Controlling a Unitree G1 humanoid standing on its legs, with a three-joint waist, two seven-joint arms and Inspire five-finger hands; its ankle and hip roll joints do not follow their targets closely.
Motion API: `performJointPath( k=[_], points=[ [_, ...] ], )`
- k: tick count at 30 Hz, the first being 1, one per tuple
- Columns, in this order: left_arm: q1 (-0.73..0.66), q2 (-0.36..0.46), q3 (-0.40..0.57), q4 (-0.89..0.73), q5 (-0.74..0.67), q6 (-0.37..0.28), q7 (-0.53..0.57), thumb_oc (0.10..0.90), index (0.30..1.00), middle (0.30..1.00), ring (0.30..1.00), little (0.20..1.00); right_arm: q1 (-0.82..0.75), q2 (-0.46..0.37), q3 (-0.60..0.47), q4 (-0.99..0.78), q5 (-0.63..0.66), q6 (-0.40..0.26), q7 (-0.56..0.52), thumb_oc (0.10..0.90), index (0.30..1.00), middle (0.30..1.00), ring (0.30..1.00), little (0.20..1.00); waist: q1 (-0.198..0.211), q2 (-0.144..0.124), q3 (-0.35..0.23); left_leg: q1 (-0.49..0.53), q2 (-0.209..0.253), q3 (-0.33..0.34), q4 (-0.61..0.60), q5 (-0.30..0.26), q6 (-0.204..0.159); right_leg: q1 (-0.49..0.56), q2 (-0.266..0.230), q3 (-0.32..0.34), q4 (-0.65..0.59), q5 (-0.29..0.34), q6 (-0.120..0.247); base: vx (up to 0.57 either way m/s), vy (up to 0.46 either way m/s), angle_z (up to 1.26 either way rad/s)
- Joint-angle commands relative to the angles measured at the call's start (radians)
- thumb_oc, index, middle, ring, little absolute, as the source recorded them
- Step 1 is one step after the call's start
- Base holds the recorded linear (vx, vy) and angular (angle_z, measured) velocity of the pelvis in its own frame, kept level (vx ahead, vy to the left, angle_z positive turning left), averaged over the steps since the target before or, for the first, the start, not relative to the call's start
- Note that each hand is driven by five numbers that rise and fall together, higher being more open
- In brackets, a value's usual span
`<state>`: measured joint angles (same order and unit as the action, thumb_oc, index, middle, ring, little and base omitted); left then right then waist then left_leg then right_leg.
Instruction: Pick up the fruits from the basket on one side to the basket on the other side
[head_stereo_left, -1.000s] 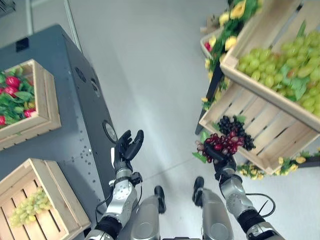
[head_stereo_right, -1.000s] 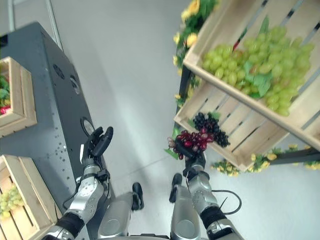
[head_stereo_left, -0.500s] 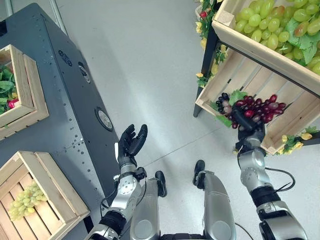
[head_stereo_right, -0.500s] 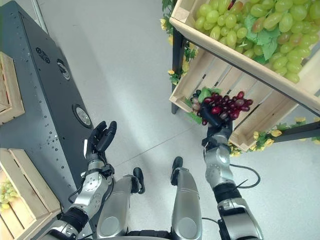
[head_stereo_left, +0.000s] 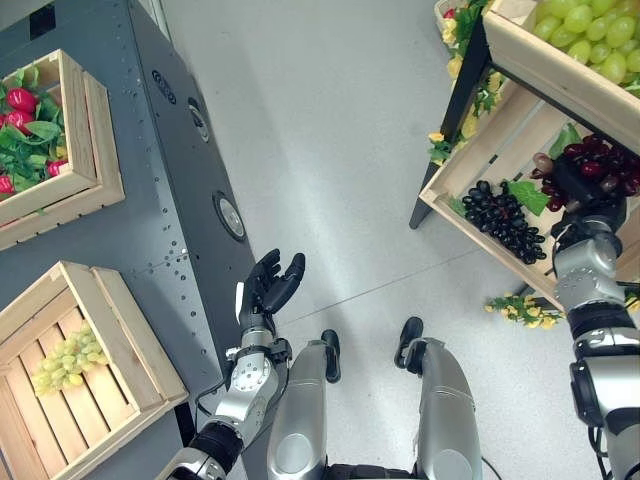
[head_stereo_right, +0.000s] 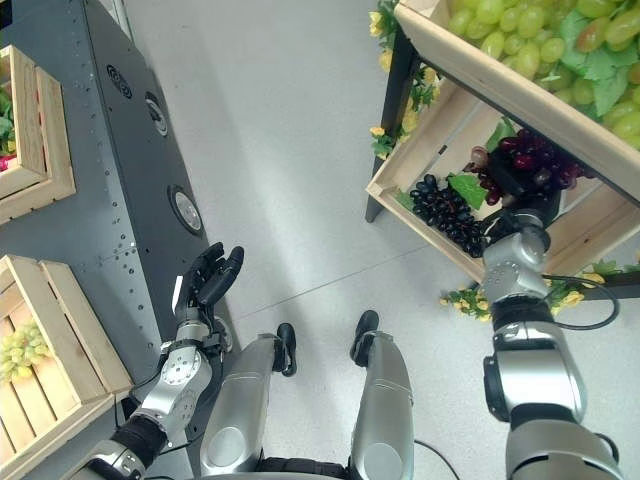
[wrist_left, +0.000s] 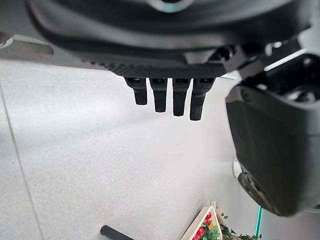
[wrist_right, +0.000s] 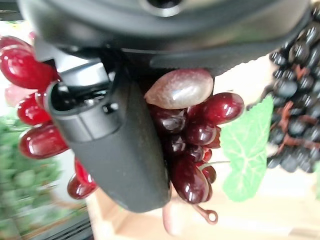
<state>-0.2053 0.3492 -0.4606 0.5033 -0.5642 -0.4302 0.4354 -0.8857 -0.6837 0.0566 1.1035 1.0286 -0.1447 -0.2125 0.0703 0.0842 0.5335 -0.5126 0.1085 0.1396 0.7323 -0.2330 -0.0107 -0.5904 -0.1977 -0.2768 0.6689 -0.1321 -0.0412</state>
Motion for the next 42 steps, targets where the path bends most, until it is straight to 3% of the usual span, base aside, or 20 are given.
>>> performJointPath(
  k=[1, 8, 9, 11, 14, 19, 34, 42],
  points=[
    [-0.01, 0.067, -0.01, -0.159, 0.047, -0.098, 0.027, 0.8, 0.9, 0.9, 0.9, 0.9, -0.105, -0.127, 0.03, -0.023, -0.008, 0.011, 0.067, 0.4, 0.3, 0.3, 0.3, 0.3, 0.016, 0.0, -0.014, -0.054, -0.031, 0.012, 0.114, -0.017, 0.044, 0.088, -0.024, -0.018, 0.063, -0.094, 0.008, 0.0, -0.014, 0.09],
    [-0.029, 0.08, -0.035, -0.165, 0.023, -0.099, 0.05, 0.8, 0.9, 0.9, 0.9, 0.9, -0.17, -0.155, 0.006, 0.092, 0.093, 0.018, -0.025, 0.416, 0.324, 0.324, 0.324, 0.324, 0.027, 0.012, -0.014, -0.084, -0.041, 0.003, 0.122, -0.027, 0.053, 0.049, -0.037, -0.021, 0.102, -0.1, 0.013, 0.01, -0.002, 0.07],
    [-0.028, 0.081, -0.036, -0.169, 0.022, -0.099, 0.051, 0.8, 0.9, 0.9, 0.9, 0.9, -0.174, -0.155, -0.001, 0.098, 0.094, 0.011, -0.053, 0.8, 0.9, 0.9, 0.9, 0.9, 0.027, 0.014, -0.014, -0.085, -0.043, 0.002, 0.12, -0.03, 0.054, 0.046, -0.039, -0.021, 0.104, -0.1, 0.014, 0.0, 0.0, 0.0],
    [-0.026, 0.087, -0.042, -0.18, 0.013, -0.094, 0.054, 0.8, 0.9, 0.9, 0.9, 0.9, -0.178, -0.158, -0.005, 0.099, 0.06, 0.022, -0.067, 0.8, 0.9, 0.9, 0.9, 0.9, 0.027, 0.018, -0.014, -0.087, -0.046, 0.002, 0.114, -0.032, 0.053, 0.041, -0.041, -0.02, 0.106, -0.1, 0.017, 0.0, 0.0, 0.0],
    [-0.02, 0.088, -0.046, -0.182, 0.009, -0.096, 0.038, 0.8, 0.9, 0.9, 0.9, 0.9, -0.188, -0.162, 0.027, 0.106, -0.037, 0.091, -0.065, 0.8, 0.9, 0.9, 0.9, 0.9, 0.029, 0.018, -0.014, -0.088, -0.051, 0.004, 0.105, -0.033, 0.054, 0.033, -0.044, -0.017, 0.105, -0.099, 0.019, -0.01, 0.011, 0.0],
    [-0.013, 0.09, -0.051, -0.187, 0.008, -0.106, 0.023, 0.8, 0.9, 0.9, 0.9, 0.9, -0.18, -0.183, 0.063, 0.122, -0.057, 0.159, -0.023, 0.8, 0.9, 0.9, 0.9, 0.9, 0.029, 0.009, -0.014, -0.076, -0.048, 0.009, 0.093, -0.04, 0.061, 0.037, -0.041, -0.014, 0.092, -0.093, 0.021, -0.01, 0.009, -0.02],
    [-0.038, 0.091, -0.08, -0.209, 0.019, -0.09, 0.056, 0.8, 0.9, 0.9, 0.9, 0.9, -0.19, -0.184, 0.063, 0.158, -0.087, 0.197, -0.098, 0.8, 0.9, 0.9, 0.9, 0.9, 0.028, -0.003, -0.014, -0.026, -0.046, 0.025, 0.047, -0.056, 0.068, 0.069, -0.044, -0.016, 0.047, -0.067, 0.041, -0.01, 0.013, -0.01],
    [-0.056, 0.082, -0.087, -0.209, 0.018, -0.088, 0.055, 0.8, 0.9, 0.9, 0.9, 0.9, -0.182, -0.151, 0.061, 0.152, -0.1, 0.16, -0.121, 0.8, 0.9, 0.9, 0.9, 0.9, 0.02, -0.01, -0.014, 0.037, -0.041, 0.055, -0.006, -0.066, 0.072, 0.113, -0.044, -0.01, -0.003, -0.044, 0.06, -0.02, 0.031, -0.03]
  ],
)
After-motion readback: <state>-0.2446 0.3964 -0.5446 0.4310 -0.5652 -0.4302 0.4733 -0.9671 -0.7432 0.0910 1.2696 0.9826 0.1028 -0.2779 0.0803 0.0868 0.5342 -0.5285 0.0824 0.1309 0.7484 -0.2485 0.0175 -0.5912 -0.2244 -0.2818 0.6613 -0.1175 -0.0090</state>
